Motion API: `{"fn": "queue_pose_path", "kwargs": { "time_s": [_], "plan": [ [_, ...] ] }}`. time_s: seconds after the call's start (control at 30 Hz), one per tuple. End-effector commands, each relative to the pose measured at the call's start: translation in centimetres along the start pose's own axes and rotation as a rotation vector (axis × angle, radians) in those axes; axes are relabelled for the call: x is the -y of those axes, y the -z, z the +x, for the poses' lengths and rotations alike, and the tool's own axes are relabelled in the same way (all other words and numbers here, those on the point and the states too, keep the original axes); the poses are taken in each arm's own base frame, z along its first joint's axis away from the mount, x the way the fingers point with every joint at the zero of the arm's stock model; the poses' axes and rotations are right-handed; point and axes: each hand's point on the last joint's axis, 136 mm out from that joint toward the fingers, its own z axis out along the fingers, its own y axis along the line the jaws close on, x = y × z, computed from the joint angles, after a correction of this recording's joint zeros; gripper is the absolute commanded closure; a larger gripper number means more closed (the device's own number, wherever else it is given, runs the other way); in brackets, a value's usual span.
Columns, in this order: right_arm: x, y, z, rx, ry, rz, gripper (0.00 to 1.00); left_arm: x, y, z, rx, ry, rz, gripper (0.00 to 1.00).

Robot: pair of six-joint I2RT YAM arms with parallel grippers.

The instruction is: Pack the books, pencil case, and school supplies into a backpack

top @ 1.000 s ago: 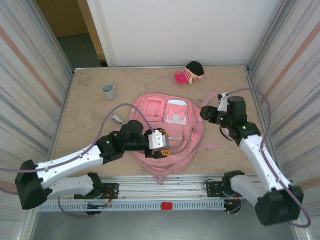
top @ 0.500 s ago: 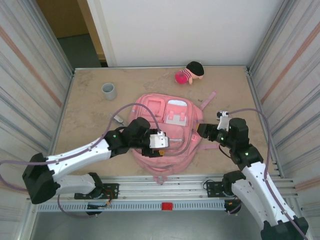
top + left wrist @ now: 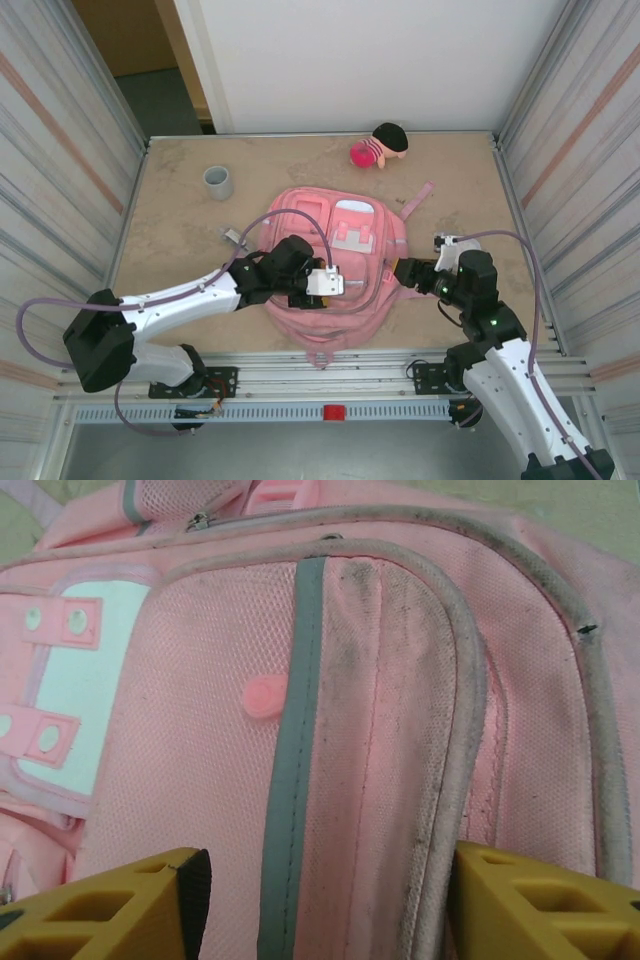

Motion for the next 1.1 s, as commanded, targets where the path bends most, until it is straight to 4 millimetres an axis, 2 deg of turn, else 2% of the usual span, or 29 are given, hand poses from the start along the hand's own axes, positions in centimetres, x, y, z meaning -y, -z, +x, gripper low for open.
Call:
{"fn": "queue_pose_path", "kwargs": {
  "time_s": [0.0, 0.17, 0.3, 0.47, 0.63, 0.83, 0.97, 1.07],
  "plan": [
    [-0.9, 0.1, -0.1, 0.007, 0.001, -0.044, 0.44, -1.0, -0.4, 0.2, -0.011, -0.027, -0.043, 0.37],
    [-1.3, -0.2, -0.1, 0.000, 0.001, -0.074, 0.42, 0.9, -0.7, 0.3, 0.011, -0.041, 0.043, 0.34],
    [-1.8, -0.4, -0.2, -0.005, 0.001, -0.100, 0.42, 1.1, -1.3, 1.0, -0.012, -0.034, 0.047, 0.35],
    [-2.0, -0.6, 0.0, -0.021, -0.003, -0.119, 0.41, 0.8, -1.1, 0.6, 0.018, 0.005, 0.040, 0.57],
    [-2.4, -1.3, 0.4, -0.049, -0.010, -0.162, 0.33, -0.2, 1.3, -1.3, 0.209, 0.175, 0.081, 0.82],
    [-3.7, -2.1, 0.3, -0.069, -0.017, -0.260, 0.27, -1.3, 3.6, -1.8, 0.413, 0.303, 0.084, 0.88],
    [-4.4, -2.7, 0.6, -0.109, -0.011, -0.316, 0.26, -1.6, 4.3, -1.4, 0.469, 0.334, 0.090, 0.89],
    [-4.0, -3.4, 0.7, -0.128, -0.031, -0.305, 0.23, -1.6, 4.4, -1.5, 0.481, 0.332, 0.088, 0.89]
  ]
}}
